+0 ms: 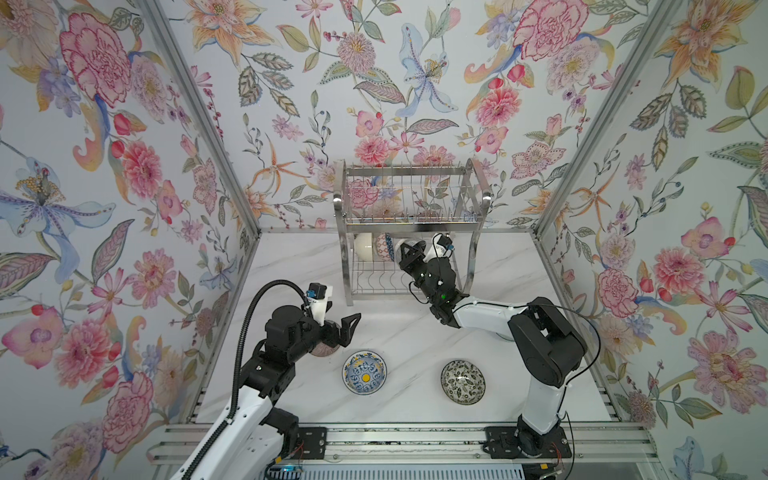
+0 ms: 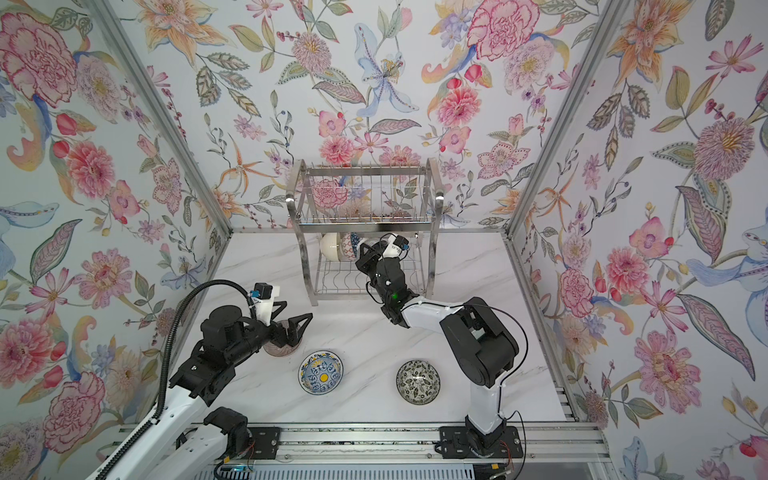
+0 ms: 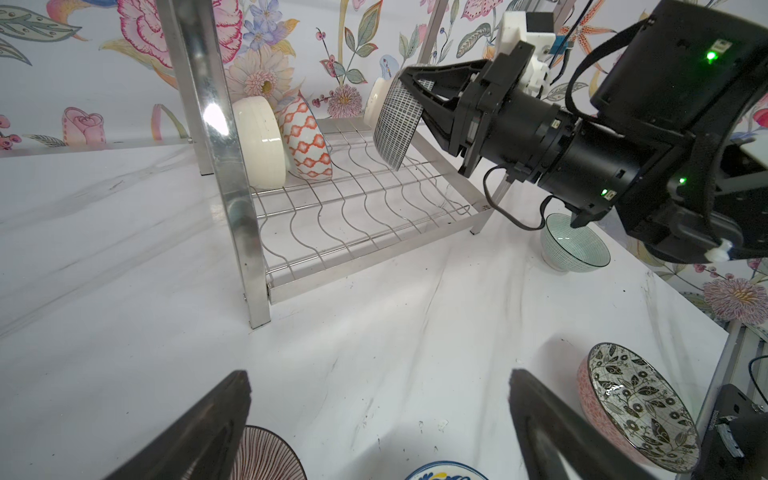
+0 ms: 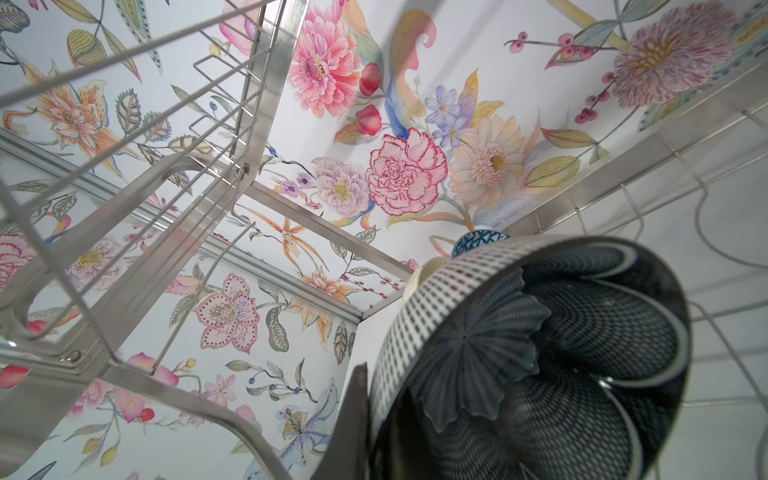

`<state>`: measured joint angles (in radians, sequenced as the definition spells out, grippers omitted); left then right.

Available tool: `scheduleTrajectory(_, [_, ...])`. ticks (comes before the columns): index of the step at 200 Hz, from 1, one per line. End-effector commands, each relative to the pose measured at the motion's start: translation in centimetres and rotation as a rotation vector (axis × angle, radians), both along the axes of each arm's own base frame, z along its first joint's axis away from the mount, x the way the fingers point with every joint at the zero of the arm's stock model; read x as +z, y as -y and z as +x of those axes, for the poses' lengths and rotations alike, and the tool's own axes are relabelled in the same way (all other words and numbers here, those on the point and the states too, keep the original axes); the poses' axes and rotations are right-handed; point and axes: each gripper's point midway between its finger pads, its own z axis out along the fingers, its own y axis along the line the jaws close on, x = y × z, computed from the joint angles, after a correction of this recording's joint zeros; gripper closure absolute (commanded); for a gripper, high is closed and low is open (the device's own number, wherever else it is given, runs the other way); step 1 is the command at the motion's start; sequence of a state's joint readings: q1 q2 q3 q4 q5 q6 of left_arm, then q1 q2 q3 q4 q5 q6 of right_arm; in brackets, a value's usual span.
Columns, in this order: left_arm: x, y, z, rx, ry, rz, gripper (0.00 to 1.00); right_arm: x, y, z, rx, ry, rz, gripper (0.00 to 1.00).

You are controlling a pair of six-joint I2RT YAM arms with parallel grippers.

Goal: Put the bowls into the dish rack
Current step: 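Carry the dark grey bowl with the right gripper into the lower rack tier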

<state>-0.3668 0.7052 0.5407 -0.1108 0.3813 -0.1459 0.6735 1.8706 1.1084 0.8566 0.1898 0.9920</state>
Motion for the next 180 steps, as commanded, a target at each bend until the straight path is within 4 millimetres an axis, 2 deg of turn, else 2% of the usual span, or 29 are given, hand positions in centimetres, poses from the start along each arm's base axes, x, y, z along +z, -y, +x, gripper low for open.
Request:
scheduleTrajectory(1, [-0.9, 0.0, -0.1, -0.005, -0.008, 0.027, 0.01, 1.9, -1.0, 0.7, 0.086, 0.032, 0.01, 0.98])
scheduleTrajectory(64, [-1.4, 0.0, 0.1, 0.002, -0.019, 0.038, 0.01, 1.2, -1.2, 2.1, 0.26, 0.009, -0.072, 0.98])
scheduleTrajectory(75, [-1.7, -0.1, 0.1, 0.004, -0.023, 0.04, 0.01, 1.2, -2.0, 1.8, 0.311, 0.014, -0.084, 0.98])
scheduleTrajectory(77, [-1.7, -0.1, 0.2, 0.005, -0.023, 0.041, 0.01, 1.2, -1.0, 2.5, 0.297, 0.012, -0.086, 0.98])
scheduleTrajectory(80, [-1.7, 0.0, 0.2, 0.002, -0.023, 0.041, 0.01, 1.1, -0.7, 2.8, 0.299, 0.01, -0.089, 0.98])
scheduleTrajectory(97, [-1.8, 0.0, 0.2, -0.001, -0.026, 0.041, 0.01, 0.7, -0.5, 3.3, 0.34, 0.003, -0.096, 0.98])
scheduleTrajectory(180, [-1.3, 0.8, 0.2, -0.036, -0.029, 0.014, 0.01, -1.6, -2.9, 4.0, 0.607, -0.007, -0.161, 0.98])
